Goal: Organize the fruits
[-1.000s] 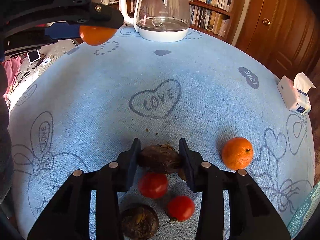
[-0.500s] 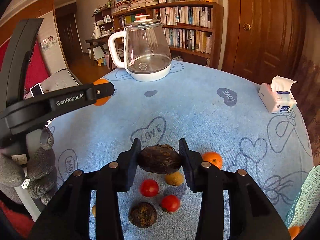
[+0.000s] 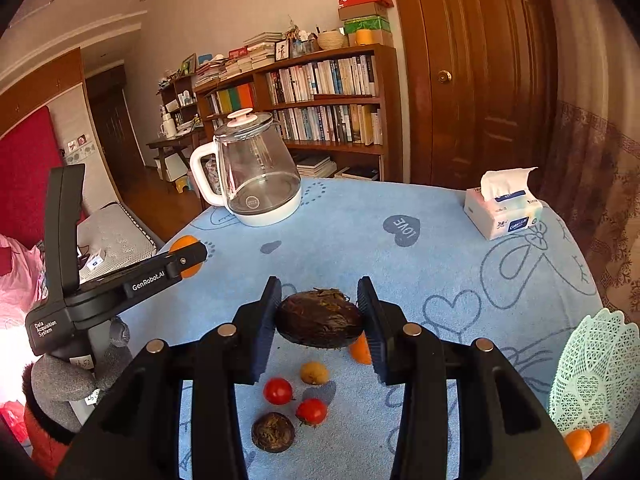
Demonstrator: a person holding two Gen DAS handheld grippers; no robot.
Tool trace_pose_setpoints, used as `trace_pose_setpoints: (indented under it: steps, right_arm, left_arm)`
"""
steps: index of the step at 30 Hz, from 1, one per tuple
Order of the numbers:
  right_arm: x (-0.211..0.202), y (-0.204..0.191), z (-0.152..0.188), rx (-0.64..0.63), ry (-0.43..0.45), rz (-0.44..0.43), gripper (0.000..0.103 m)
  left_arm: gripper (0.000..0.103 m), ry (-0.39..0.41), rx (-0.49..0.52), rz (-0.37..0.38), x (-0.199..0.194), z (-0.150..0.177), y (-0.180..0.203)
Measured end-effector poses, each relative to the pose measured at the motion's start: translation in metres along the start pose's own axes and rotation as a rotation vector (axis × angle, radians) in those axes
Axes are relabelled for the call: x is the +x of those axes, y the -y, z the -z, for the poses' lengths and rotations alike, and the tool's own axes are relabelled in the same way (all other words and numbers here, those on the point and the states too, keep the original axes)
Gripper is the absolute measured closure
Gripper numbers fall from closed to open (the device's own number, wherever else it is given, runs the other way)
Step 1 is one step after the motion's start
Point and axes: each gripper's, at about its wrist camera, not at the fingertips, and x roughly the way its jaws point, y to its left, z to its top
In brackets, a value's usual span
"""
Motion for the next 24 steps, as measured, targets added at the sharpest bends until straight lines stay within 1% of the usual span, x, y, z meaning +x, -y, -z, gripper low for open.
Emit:
trace_pose_setpoints:
  steps: [2,8,18,24]
  right_arm:
    - [-0.009,0.006,0.0,0.012,0.02,0.01,0.062]
    - [-0.029,0.023,0.005,0.056,0.068,0.044,0.062]
    - [-0.045,0.058,0.021,0.168,0.101,0.119,0.062]
    - [-0.056,0.081,0.028,0.216,0.12,0.164,0.062]
  left_arm:
    - [0.063,0.007,0.007,0.003,-0.003,0.001,0.003]
    - [0.063,0.042,0.049,-0.019,-0.011,0.005,0.016]
    - [0.063,0.069,0.148,0.023,-0.023,0.02,0.05]
    - [0.063,0.061,0.206,0.051,-0.023,0.032,0.069]
